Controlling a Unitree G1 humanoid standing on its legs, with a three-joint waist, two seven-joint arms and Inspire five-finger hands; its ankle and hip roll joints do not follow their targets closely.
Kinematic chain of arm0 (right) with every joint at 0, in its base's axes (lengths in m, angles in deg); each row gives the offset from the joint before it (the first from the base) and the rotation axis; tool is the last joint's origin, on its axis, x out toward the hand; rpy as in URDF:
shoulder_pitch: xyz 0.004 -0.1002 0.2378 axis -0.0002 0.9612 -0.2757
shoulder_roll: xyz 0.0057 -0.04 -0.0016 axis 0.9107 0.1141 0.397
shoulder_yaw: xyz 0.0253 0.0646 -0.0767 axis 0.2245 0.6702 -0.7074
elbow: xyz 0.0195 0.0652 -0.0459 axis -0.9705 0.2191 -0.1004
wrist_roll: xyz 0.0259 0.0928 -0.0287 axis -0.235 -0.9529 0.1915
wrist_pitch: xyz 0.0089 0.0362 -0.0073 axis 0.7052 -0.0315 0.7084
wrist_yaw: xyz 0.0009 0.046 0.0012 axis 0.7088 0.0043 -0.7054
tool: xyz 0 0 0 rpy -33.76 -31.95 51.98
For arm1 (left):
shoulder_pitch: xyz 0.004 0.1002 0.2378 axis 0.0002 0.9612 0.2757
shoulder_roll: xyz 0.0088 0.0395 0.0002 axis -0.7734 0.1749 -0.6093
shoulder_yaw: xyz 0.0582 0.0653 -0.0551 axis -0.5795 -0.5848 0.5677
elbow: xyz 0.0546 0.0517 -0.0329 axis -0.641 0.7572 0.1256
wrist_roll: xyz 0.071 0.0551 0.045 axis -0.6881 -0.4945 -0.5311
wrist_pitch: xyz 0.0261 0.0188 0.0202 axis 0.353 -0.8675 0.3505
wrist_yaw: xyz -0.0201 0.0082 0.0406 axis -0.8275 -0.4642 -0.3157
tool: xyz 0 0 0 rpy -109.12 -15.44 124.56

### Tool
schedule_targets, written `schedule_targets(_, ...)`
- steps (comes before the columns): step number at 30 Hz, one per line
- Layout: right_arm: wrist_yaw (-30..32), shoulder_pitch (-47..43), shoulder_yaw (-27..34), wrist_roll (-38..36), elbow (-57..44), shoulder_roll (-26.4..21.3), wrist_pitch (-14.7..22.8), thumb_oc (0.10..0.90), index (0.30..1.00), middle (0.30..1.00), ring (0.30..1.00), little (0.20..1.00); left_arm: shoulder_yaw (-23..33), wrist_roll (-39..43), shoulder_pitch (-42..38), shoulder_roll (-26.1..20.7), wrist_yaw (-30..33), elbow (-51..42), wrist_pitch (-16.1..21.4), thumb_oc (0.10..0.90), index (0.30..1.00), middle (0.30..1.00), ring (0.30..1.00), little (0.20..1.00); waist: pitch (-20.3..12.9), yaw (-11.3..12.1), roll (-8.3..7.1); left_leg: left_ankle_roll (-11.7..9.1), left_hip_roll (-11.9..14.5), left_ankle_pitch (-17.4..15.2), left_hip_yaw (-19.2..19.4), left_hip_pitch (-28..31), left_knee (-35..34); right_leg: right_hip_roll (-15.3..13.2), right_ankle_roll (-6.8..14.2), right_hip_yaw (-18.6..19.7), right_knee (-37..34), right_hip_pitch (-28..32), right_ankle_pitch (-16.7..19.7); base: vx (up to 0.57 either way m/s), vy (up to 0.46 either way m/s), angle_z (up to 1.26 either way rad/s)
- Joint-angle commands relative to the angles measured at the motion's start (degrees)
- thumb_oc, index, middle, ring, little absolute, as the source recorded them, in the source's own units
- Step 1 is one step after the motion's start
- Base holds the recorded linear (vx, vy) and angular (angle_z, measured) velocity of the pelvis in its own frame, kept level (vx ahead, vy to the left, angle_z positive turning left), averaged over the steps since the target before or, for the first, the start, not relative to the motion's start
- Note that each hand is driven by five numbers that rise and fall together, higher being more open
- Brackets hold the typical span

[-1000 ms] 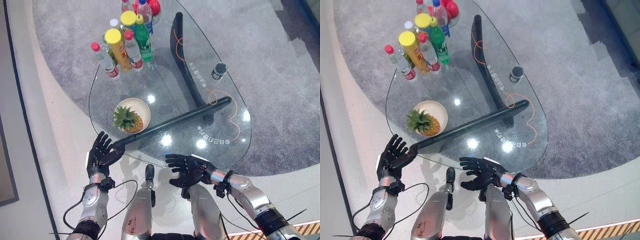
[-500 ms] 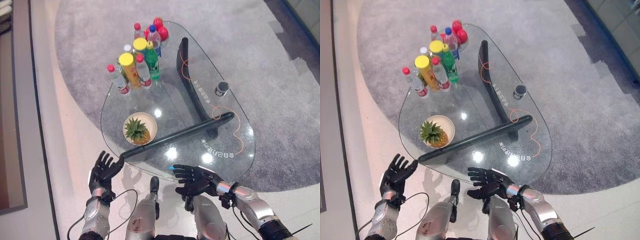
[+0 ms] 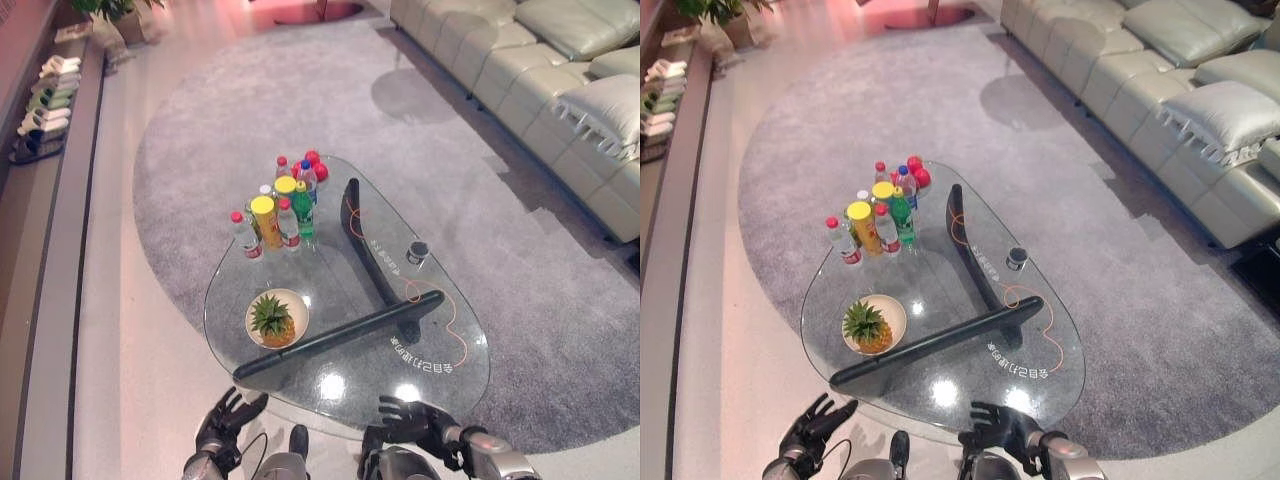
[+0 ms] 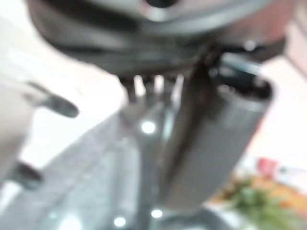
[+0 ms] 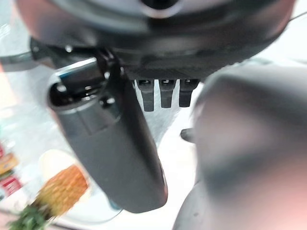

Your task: Pick up the fruit to the plate

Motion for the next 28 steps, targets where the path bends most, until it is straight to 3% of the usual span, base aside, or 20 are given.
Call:
schedule_targets(1, 3.83, -1.42, 1.35, -1.16, 1.2, 1.16, 3.78, 0.8, 0.9, 0.9, 0.9, 0.9, 1.15, -2.33, -2.32, -0.91, -0.96, 2.33, -1.05, 0.8, 0.9, 0.9, 0.9, 0.9, -1.3, -0.59, -2.06, -1.26, -4.16, -1.38, 3.35, 2.03, -0.9, -0.39, 2.45, 1.58, -7.34, 7.51, 4.0, 0.04, 0.036, 0.01)
schedule_targets(6, 8.82, -1.8, 3.92, -1.55, 8.48, 2.32, 6.08, 0.8, 0.9, 0.9, 0.9, 0.9, 1.27, -2.44, -3.24, -0.19, -1.3, 6.01, -4.25, 0.8, 0.9, 0.9, 0.9, 0.9, -3.15, -1.19, -1.4, -0.99, -4.04, -1.86, 4.57, 3.5, -1.95, -0.81, 3.01, 1.9, -8.83, 8.48, 5.0, 0.04, 0.032, 0.0)
schedule_targets(12, 17.99, -1.57, 7.9, -6.17, 15.08, 3.68, 5.16, 0.8, 0.9, 0.9, 0.9, 0.9, 3.21, -1.08, -2.95, 0.84, 1.25, 7.74, -4.61, 0.8, 0.9, 0.9, 0.9, 0.9, -4.48, -1.27, -1.05, -0.68, -3.9, -2.52, 5.35, 4.61, -2.04, -1.27, 3.33, 2.31, -9.4, 9.45, 5.46, 0.06, 0.031, -0.01)
schedule_targets(16, 20.96, -1.32, 12.12, -8.14, 20.25, 4.81, 5.56, 0.8, 0.9, 0.9, 0.9, 0.9, 4.49, -1.22, -3.11, 1.61, 1.96, 10.17, -6.09, 0.8, 0.9, 0.9, 0.9, 0.9, -5.45, -1.24, -0.95, -0.46, -3.92, -3.1, 5.63, 5.26, -2.04, -1.51, 3.52, 2.33, -9.9, 10.12, 5.79, 0.05, 0.014, -0.02)
schedule_targets(19, 20.58, -1.12, 13.45, -6.6, 22.23, 5.1, 5.57, 0.8, 0.9, 0.9, 0.9, 0.9, 5.72, -2.16, -3.13, 1.57, 2.46, 11.61, -8.09, 0.8, 0.9, 0.9, 0.9, 0.9, -5.98, -1.31, -0.81, -0.39, -3.92, -3.39, 5.76, 5.68, -2.04, -1.62, 3.63, 2.4, -9.95, 10.4, 5.86, 0.05, 0.02, -0.01)
schedule_targets(28, 18.75, -0.81, 13.33, -5.18, 24.66, 5.52, 4.39, 0.8, 0.9, 0.9, 0.9, 0.9, 6.82, -3.27, -3.32, 1.6, 1.47, 13.17, -9.42, 0.8, 0.9, 0.9, 0.9, 0.9, -7.11, -1.19, -0.91, -0.32, -3.84, -3.61, 5.47, 6.27, -2.04, -1.83, 3.69, 2.68, -9.82, 10.81, 5.85, 0.02, 0.01, -0.01)
